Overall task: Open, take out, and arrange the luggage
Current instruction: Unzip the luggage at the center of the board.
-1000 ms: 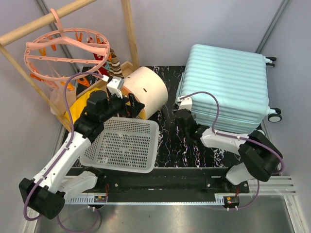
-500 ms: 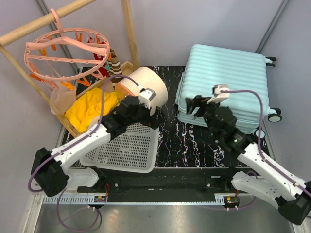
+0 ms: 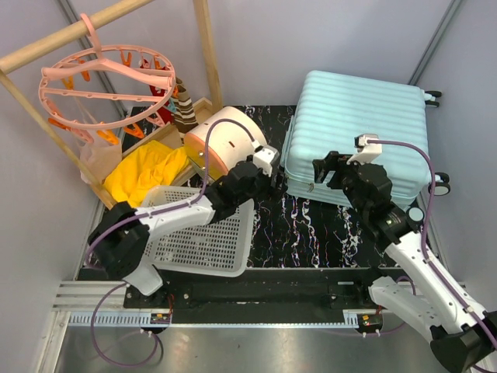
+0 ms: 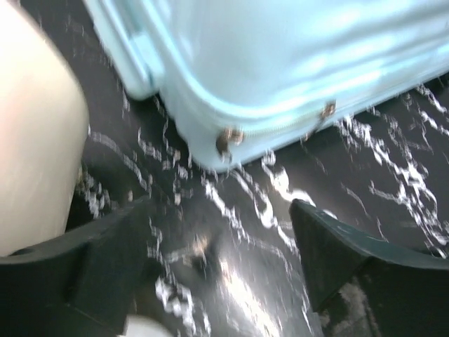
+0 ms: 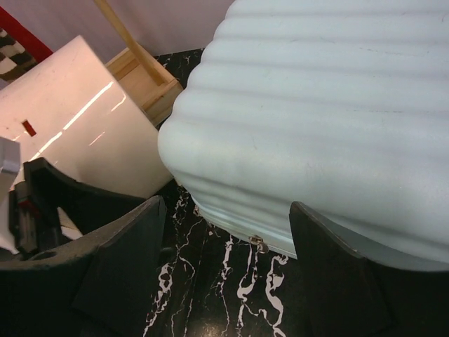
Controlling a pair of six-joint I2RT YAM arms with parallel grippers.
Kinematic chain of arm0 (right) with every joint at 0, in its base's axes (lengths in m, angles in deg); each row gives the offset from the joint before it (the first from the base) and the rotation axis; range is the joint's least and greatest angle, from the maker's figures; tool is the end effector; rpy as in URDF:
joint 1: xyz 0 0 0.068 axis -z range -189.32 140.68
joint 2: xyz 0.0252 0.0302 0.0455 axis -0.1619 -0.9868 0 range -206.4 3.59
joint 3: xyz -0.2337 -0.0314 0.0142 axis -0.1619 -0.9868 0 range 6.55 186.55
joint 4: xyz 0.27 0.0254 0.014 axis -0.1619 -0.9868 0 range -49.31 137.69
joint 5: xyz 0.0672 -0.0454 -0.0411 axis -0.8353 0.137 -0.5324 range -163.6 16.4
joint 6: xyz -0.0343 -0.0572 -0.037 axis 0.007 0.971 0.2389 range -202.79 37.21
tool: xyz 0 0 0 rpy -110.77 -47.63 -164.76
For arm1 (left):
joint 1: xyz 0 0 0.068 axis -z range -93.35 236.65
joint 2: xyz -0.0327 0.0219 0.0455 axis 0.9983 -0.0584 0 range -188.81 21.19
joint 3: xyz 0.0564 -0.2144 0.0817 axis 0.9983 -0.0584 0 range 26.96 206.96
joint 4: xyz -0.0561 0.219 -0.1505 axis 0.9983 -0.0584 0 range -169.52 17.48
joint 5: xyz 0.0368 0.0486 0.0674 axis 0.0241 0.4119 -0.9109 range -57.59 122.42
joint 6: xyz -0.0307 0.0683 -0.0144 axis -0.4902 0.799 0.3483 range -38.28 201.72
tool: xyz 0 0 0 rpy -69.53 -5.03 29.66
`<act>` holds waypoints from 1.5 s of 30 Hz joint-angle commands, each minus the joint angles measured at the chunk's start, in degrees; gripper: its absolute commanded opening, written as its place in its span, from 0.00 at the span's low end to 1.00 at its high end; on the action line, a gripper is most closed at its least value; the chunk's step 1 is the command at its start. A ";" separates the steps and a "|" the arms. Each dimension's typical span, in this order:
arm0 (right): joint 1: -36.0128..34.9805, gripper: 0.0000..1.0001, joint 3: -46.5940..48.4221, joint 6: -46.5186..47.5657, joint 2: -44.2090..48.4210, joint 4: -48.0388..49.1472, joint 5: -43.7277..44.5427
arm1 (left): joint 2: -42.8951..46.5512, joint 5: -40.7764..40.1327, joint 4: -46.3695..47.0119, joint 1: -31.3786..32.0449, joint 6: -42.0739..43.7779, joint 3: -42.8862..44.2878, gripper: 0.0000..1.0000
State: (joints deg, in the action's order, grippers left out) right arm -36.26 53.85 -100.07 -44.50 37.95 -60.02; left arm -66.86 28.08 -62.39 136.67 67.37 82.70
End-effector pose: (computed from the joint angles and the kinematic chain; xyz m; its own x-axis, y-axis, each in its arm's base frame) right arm 0.2388 0.1043 0.3131 -0.2252 0.2094 -0.9516 -0.1756 0.9519 0.2510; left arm 0.2535 -0.2947 0.2011 -0.4132 0.1082 -0.9042 0.6366 0.7443 -0.2019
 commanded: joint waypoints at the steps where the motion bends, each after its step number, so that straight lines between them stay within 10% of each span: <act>1: 0.22 0.81 -1.96 -1.44 3.62 0.24 -2.33 | -4.40 1.77 16.14 0.17 5.64 0.94 0.79; 17: 0.22 0.81 -1.96 -2.85 5.82 -0.37 -3.65 | -13.28 10.23 18.61 -2.29 10.04 5.77 0.50; 29: 0.22 0.81 -1.87 -2.76 5.47 -0.55 -2.86 | -15.48 11.72 19.48 -3.09 10.31 6.92 0.49; 40: 0.13 0.81 -3.45 -2.76 6.26 -1.25 -1.81 | -16.10 11.46 23.09 -3.09 12.15 6.48 0.00; 45: 0.22 0.81 -4.07 -2.85 6.35 -1.69 -1.46 | -14.43 12.34 27.12 -3.09 12.51 2.63 0.00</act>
State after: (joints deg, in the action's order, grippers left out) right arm -36.26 49.96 -102.61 -38.88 35.72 -62.56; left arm -82.51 39.27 -47.11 133.33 78.54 86.64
